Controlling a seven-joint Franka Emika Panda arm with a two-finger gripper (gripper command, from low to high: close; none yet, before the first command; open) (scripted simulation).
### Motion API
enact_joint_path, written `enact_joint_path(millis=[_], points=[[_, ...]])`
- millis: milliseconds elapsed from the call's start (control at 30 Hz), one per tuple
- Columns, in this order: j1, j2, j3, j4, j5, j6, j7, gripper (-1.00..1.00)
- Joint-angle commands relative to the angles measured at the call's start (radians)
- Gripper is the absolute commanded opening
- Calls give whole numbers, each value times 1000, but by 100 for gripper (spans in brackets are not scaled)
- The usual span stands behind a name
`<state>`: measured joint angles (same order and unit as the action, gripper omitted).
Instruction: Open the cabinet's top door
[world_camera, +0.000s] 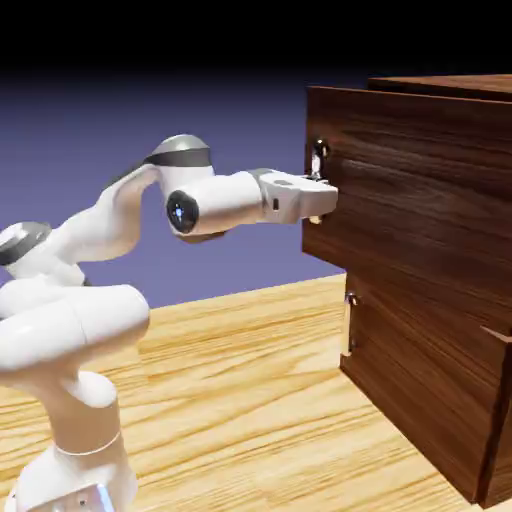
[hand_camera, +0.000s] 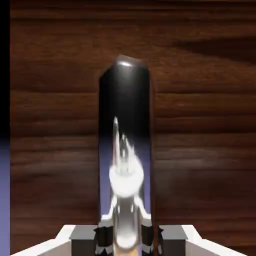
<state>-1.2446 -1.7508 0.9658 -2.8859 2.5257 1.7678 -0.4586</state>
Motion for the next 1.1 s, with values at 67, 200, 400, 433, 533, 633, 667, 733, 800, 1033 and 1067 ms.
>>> enact_joint_path(millis=[67, 200, 400, 433, 533, 633, 667, 733, 800, 1033, 1067], points=[[-17, 23, -74, -57, -48, -129, -46, -100], [-69, 66, -178, -108, -125, -303, -108, -100], [-194, 169, -326, -135, -269, -564, -211, -100], [-219, 191, -347, -134, -295, -608, -231, -100], [-300, 268, -406, -122, -382, -738, -297, -100], [-388, 362, -452, -94, -482, -869, -379, -100], [-420, 397, -463, -81, -519, -912, -411, -100], [-481, 470, -479, -48, -595, -992, -478, -100], [-538, 542, -485, -11, -673, -1061, -548, -100], [-689, 796, -463, 153, -952, -1207, -807, -100], [-704, 832, -457, 179, -991, -1216, -841, -100]])
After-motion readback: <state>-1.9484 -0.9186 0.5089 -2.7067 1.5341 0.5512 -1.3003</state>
